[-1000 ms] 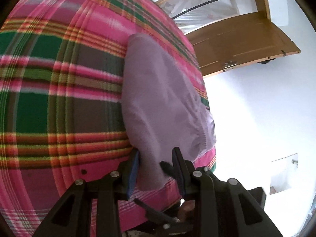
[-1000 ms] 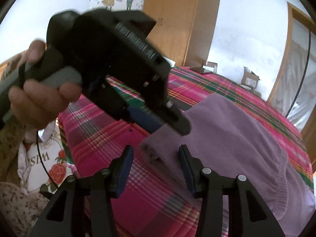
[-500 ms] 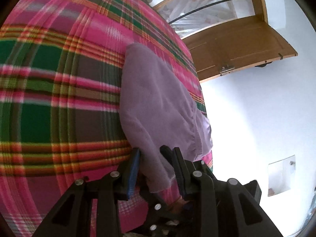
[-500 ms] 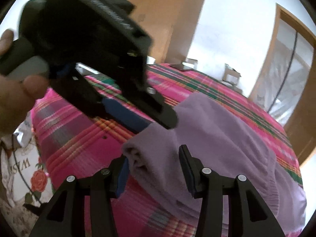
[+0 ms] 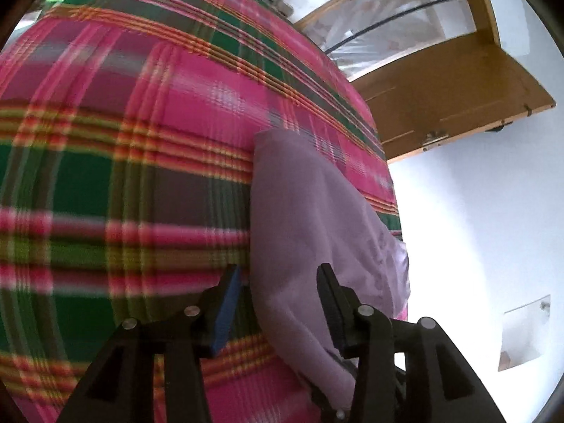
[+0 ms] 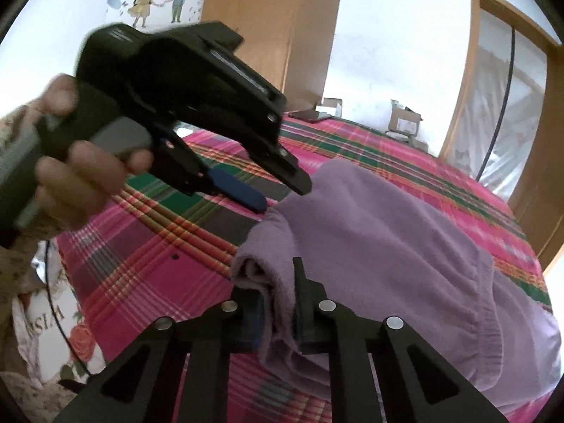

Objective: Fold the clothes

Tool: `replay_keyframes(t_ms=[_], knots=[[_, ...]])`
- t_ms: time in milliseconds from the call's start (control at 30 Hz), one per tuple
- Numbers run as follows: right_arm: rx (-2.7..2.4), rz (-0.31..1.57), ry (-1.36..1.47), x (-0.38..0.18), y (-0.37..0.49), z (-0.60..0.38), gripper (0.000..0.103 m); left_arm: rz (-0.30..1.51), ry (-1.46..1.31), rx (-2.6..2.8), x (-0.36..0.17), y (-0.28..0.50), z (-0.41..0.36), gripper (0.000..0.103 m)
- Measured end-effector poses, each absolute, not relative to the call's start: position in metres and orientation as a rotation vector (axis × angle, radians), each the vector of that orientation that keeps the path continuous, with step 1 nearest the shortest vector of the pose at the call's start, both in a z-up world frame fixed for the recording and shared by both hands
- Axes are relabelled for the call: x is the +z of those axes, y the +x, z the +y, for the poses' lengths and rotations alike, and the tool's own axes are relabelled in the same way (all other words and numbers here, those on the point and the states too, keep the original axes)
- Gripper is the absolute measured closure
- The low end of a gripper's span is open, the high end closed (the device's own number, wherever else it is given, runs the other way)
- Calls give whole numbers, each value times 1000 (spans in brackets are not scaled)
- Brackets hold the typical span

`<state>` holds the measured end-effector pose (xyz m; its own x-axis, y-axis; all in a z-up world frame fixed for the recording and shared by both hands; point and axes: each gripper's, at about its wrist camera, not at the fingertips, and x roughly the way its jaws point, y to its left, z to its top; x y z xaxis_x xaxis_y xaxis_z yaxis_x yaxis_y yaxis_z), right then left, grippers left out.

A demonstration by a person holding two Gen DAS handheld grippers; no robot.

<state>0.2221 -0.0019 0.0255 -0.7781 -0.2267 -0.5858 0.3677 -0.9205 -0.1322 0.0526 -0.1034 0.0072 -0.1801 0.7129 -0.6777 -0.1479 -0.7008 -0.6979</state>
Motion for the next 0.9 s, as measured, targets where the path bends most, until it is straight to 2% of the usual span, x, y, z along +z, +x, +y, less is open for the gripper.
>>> replay_keyframes(t_ms=[433,500,533,600,700,900], knots=[[-2668,212,796,42,239,12,91,-695,-1585,1827,-9,12,-62,59],[-2668,204,801,42,240,13,91,-696,-1596,1826,-11,9,-59,70],[-2668,199,804,43,241,13,91,-698,-1598,1827,-12,9,-59,71],[-2665,192,808,44,240,12,92,-733,-1579,1821,-13,10,-61,86],[-2661,193,808,47,240,8,92,-754,-1544,1845,-11,14,-65,90],[-2643,252,789,53,241,-8,93,-773,-1476,1885,1,24,-79,92]])
